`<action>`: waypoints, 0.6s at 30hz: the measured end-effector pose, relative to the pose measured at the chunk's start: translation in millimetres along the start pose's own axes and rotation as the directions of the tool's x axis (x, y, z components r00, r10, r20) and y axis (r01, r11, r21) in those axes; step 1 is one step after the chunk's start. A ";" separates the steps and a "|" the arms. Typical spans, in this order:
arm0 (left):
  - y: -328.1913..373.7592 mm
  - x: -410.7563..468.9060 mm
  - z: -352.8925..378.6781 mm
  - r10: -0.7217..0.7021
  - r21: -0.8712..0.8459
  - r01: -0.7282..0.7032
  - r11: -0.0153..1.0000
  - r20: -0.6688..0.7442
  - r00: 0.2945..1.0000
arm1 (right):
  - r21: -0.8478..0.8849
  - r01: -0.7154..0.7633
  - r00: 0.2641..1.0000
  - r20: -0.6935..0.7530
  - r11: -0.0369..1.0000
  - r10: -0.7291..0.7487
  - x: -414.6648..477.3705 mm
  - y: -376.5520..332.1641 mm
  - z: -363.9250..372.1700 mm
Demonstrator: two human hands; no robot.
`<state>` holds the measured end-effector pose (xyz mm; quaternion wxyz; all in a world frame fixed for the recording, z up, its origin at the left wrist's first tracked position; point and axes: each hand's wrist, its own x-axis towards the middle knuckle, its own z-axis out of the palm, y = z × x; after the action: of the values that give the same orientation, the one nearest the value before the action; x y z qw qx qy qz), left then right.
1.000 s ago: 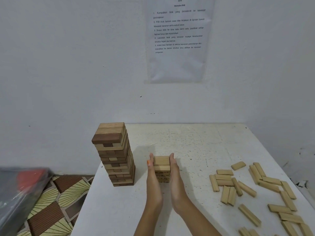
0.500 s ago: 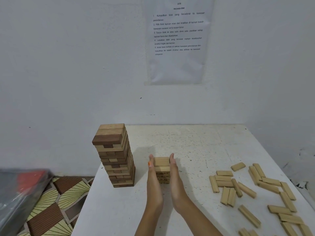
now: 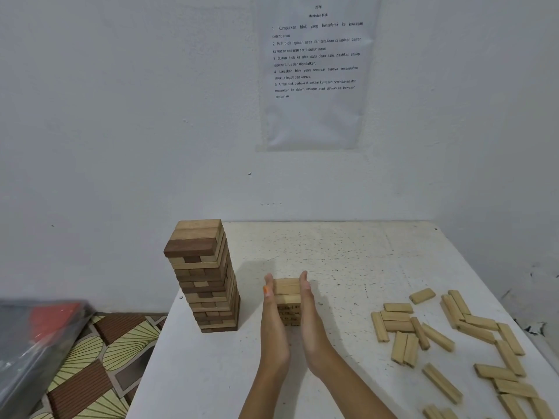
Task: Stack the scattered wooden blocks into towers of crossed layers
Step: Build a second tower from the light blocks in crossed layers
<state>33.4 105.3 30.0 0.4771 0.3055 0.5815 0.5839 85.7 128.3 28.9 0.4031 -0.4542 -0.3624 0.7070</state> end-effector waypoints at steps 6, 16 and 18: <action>6.1 -3.6 1.2 0.013 -0.025 -0.014 1.000 -0.008 1.000 | -0.077 0.021 1.000 -0.013 0.997 -0.022 4.4 4.1 -3.0; 8.5 -8.8 2.8 0.302 0.128 -0.299 0.945 -0.005 0.953 | -0.139 0.165 0.982 -0.065 0.976 -0.176 -16.6 -14.4 -18.4; 14.4 -12.9 7.4 0.362 0.131 -0.360 0.924 0.010 0.932 | -0.131 0.195 0.973 -0.096 0.972 -0.208 -20.1 -16.6 -22.7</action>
<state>41.9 98.2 47.6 0.3366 0.4337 0.5556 0.6245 116.2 120.4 43.1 0.4640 -0.4765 -0.4261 0.6133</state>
